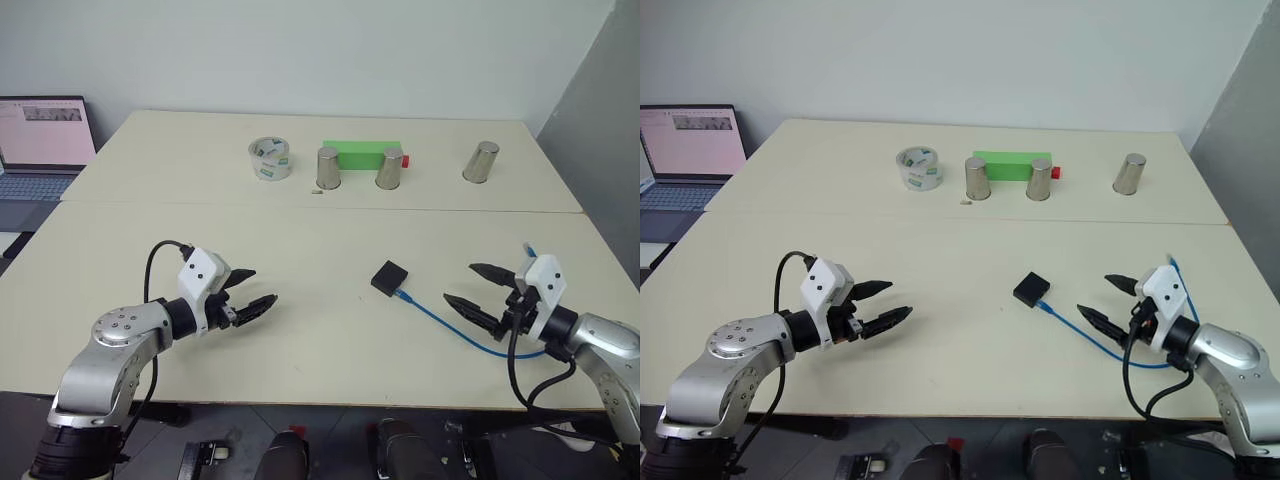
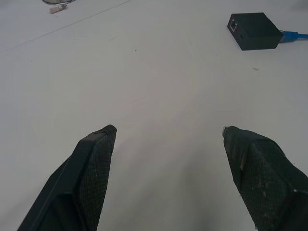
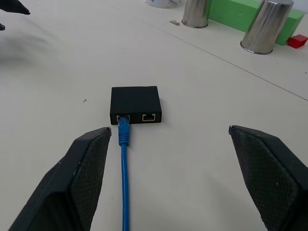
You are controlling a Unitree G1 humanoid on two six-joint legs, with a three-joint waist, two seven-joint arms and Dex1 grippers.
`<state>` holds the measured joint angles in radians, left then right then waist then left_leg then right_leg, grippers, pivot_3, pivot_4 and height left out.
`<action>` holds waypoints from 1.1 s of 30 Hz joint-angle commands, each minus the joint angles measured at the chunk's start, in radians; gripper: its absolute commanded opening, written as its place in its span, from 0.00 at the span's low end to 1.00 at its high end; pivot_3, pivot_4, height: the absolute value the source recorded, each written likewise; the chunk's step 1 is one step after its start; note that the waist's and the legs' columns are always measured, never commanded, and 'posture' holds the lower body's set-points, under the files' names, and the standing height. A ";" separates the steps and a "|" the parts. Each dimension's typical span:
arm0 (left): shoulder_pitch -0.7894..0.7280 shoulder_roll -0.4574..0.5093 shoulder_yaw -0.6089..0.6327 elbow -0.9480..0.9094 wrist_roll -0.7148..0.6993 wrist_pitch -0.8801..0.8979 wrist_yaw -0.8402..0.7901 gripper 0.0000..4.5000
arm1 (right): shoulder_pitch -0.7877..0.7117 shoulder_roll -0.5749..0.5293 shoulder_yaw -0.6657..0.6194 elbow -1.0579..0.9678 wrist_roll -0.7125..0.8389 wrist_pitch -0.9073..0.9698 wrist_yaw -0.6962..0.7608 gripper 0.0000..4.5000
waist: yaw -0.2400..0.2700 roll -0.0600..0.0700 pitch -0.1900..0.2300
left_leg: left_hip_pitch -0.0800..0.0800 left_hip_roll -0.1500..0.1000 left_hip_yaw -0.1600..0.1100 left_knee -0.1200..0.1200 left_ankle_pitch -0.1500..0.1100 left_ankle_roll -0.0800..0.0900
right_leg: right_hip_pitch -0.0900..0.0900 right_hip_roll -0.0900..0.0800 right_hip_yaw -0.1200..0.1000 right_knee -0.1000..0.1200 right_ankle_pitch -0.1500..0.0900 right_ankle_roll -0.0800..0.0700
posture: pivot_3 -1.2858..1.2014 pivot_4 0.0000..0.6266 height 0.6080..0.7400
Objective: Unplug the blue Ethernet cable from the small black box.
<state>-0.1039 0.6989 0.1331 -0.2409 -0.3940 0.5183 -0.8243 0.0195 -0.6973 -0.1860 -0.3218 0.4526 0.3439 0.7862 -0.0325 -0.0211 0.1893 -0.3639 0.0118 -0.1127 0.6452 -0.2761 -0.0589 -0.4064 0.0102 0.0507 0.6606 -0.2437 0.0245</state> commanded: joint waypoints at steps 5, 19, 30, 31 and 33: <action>-0.006 0.014 0.008 -0.033 -0.024 -0.003 -0.031 0.84 | 0.003 -0.006 -0.034 -0.030 0.013 -0.003 0.003 0.92 | 0.000 0.000 0.000 | 0.000 0.000 0.000 0.000 0.000 0.000 | 0.000 0.000 0.000 0.000 0.000 0.000 | 0.52 0.24 1.00; -0.005 0.019 0.001 -0.035 -0.013 -0.013 -0.028 0.84 | -0.002 -0.002 -0.023 -0.046 0.015 0.011 -0.002 0.92 | 0.000 0.000 0.000 | 0.000 0.000 0.000 0.000 0.000 0.000 | 0.000 0.000 0.000 0.000 0.000 0.000 | 0.52 0.24 1.00; -0.004 0.035 -0.023 -0.067 -0.040 -0.021 -0.092 0.84 | -0.037 0.028 0.082 -0.092 -0.012 0.060 -0.025 0.92 | 0.000 0.000 0.000 | 0.000 0.000 0.000 0.000 0.000 0.000 | 0.000 0.000 0.000 0.000 0.000 0.000 | 0.52 0.24 1.00; -0.006 0.038 -0.022 -0.072 -0.063 -0.009 -0.114 0.84 | -0.046 0.033 0.101 -0.087 -0.019 0.067 -0.029 0.92 | 0.000 0.000 0.000 | 0.000 0.000 0.000 0.000 0.000 0.000 | 0.000 0.000 0.000 0.000 0.000 0.000 | 0.52 0.24 1.00; -0.018 0.058 -0.037 -0.089 -0.103 0.021 -0.172 0.84 | -0.089 0.045 0.167 -0.060 -0.058 0.082 -0.043 0.92 | -0.001 0.000 0.000 | 0.000 0.000 0.000 0.000 0.000 0.000 | 0.000 0.000 0.000 0.000 0.000 0.000 | 0.52 0.24 1.00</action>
<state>-0.1034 0.7249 0.1022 -0.2721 -0.4406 0.5201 -0.9311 -0.0205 -0.6626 -0.0724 -0.3782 0.4350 0.4096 0.7585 -0.0331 -0.0210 0.1893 -0.3639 0.0119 -0.1122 0.6452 -0.2761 -0.0589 -0.4069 0.0103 0.0510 0.6606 -0.2437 0.0245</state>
